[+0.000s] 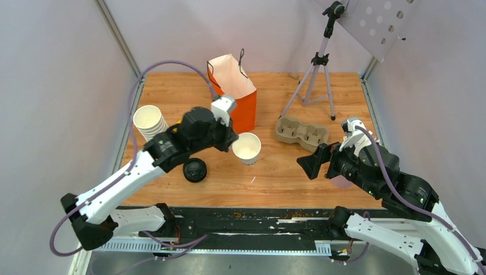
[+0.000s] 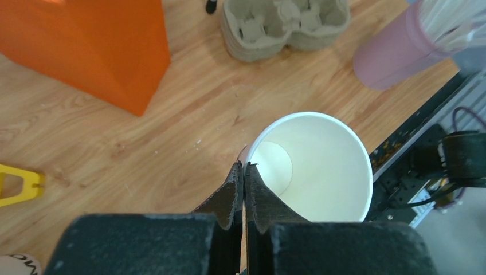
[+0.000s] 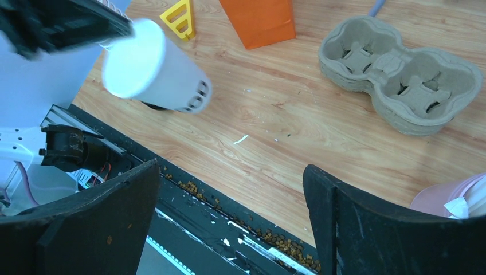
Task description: Pack the takeout coffee
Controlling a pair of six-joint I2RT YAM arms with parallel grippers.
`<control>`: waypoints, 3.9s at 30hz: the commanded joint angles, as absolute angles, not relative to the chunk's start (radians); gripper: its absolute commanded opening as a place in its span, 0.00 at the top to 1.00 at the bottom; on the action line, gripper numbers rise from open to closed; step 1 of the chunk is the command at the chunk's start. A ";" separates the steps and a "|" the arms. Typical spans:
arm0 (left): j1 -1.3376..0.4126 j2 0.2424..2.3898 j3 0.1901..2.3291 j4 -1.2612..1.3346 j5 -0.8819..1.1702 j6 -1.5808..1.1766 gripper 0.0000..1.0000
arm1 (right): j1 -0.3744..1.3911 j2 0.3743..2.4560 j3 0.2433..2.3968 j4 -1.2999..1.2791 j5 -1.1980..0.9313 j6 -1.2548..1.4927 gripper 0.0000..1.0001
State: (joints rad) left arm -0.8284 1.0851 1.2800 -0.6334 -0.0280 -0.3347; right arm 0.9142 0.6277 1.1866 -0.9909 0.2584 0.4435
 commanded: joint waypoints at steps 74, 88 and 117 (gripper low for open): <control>-0.765 1.185 0.701 -0.506 -0.369 -0.418 0.58 | 0.919 0.611 1.191 -0.976 0.164 0.523 0.10; -0.766 1.219 0.682 -0.482 -0.362 -0.399 0.74 | 0.919 0.607 1.185 -0.970 0.172 0.522 0.10; -0.766 1.127 0.812 -0.623 -0.329 -0.391 1.00 | 0.919 0.597 1.168 -0.962 0.186 0.518 0.10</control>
State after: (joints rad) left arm -0.7658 1.1740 0.7502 -0.5961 -0.3447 -0.3870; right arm 0.9142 0.6033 1.1763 -1.0115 0.1738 0.5121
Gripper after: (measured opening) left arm 0.006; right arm 0.901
